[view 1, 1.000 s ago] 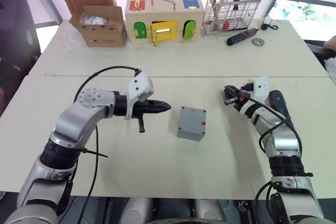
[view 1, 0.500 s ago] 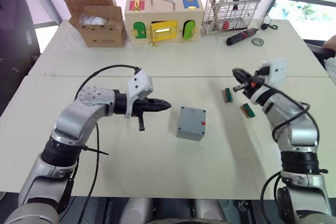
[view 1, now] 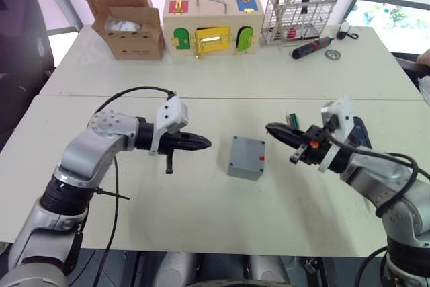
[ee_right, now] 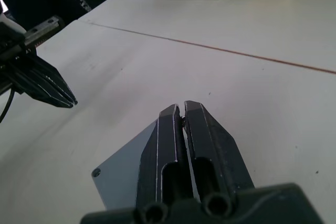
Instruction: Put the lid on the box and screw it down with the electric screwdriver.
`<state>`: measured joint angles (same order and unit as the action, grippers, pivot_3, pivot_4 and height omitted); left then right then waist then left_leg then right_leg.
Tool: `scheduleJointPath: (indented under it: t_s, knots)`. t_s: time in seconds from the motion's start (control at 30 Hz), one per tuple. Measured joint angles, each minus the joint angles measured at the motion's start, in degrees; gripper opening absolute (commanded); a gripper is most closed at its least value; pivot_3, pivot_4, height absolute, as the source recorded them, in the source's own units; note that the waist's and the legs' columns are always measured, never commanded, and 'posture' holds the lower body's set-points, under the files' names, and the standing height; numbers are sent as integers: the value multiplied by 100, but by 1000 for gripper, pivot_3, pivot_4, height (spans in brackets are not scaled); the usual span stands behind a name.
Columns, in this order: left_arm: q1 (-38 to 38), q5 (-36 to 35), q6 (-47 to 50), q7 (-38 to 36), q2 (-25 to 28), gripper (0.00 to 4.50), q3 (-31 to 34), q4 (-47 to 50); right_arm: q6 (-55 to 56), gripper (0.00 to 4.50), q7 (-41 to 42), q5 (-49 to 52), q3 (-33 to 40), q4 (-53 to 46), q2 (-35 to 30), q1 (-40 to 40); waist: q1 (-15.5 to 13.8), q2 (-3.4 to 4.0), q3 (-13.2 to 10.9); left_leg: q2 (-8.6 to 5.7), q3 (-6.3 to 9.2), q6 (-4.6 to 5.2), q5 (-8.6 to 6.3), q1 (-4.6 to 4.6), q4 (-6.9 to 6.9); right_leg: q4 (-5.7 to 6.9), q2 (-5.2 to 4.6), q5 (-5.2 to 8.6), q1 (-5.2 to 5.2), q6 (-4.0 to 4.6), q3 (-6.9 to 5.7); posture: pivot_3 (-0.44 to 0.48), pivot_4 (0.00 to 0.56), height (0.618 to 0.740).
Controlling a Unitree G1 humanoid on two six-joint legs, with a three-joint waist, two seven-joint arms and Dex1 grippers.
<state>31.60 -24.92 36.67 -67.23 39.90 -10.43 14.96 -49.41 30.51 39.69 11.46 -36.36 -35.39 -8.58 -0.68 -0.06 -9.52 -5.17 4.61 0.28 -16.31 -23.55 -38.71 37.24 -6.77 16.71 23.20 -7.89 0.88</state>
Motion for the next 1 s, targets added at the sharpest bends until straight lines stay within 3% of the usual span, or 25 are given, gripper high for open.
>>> scheduleJointPath:
  t_s: [1.0]
  knots:
    - [-52,-25,4,147,-102,0,-141,88,363,78,-102,-519,-566,487,98,120,4,0,0,0,0,-1,0,0,1,1,2,0,2,0,-1,0,150,737]
